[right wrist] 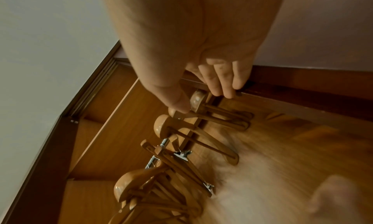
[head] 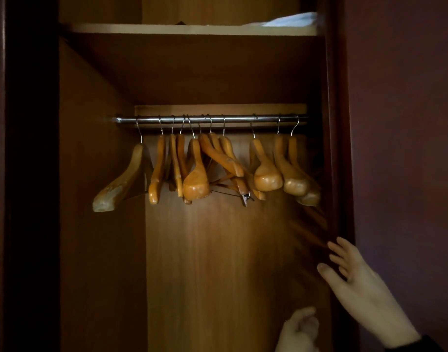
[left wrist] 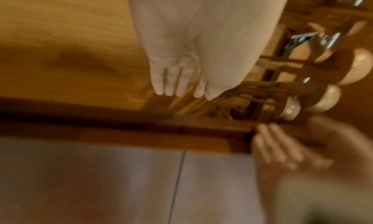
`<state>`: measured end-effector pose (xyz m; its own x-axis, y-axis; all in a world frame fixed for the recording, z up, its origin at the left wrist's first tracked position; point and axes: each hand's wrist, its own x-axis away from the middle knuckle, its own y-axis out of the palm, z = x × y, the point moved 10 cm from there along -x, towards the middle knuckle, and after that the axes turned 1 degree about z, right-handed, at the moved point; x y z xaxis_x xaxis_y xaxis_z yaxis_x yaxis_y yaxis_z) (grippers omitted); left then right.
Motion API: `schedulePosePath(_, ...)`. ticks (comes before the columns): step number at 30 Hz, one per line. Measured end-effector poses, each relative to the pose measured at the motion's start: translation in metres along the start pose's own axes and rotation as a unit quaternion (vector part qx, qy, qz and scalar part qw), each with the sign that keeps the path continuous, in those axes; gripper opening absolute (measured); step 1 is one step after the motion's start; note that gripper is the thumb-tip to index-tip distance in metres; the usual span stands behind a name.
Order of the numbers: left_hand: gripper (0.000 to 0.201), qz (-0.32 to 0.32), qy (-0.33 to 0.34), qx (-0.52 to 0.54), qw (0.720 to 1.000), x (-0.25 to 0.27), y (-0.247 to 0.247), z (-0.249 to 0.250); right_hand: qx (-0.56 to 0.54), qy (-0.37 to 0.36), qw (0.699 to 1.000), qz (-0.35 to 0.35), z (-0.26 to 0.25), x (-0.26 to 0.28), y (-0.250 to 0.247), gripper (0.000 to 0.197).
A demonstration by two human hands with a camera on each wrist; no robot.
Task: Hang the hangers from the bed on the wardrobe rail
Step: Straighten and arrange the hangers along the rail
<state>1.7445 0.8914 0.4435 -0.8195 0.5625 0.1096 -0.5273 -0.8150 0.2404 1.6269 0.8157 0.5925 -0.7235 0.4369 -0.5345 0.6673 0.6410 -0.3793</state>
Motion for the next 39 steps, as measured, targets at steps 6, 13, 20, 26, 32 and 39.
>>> schedulePosePath(6, 0.018, 0.076, 0.073, -0.038, 0.994, 0.022, -0.039, 0.032, 0.001, 0.003, 1.0, -0.017, 0.011, -0.007, -0.021, 0.072)
schedulePosePath(13, 0.021, 0.136, 0.159, 0.02, 0.978, 0.054, -0.084, 0.088, 0.048, -0.012, 0.999, -0.016, 0.003, -0.009, -0.033, 0.063)
schedulePosePath(20, 0.024, 0.15, 0.237, -0.033, 0.959, 0.082, -0.104, 0.152, 0.04, -0.158, 0.985, 0.063, -0.126, -0.023, -0.052, 0.019)
schedulePosePath(26, 0.024, 0.146, 0.239, -0.04, 0.959, 0.087, -0.111, 0.187, 0.177, -0.162, 0.969, 0.067, -0.211, -0.092, -0.024, 0.03)
schedulePosePath(32, 0.027, 0.146, 0.226, -0.053, 0.962, 0.08, -0.118, 0.221, 0.355, -0.077, 0.931, -0.022, -0.208, -0.14, 0.03, 0.024)
schedulePosePath(39, 0.024, 0.124, 0.245, -0.049, 0.96, 0.077, -0.123, 0.24, 0.417, -0.036, 0.908, -0.01, -0.201, -0.154, 0.036, 0.023)
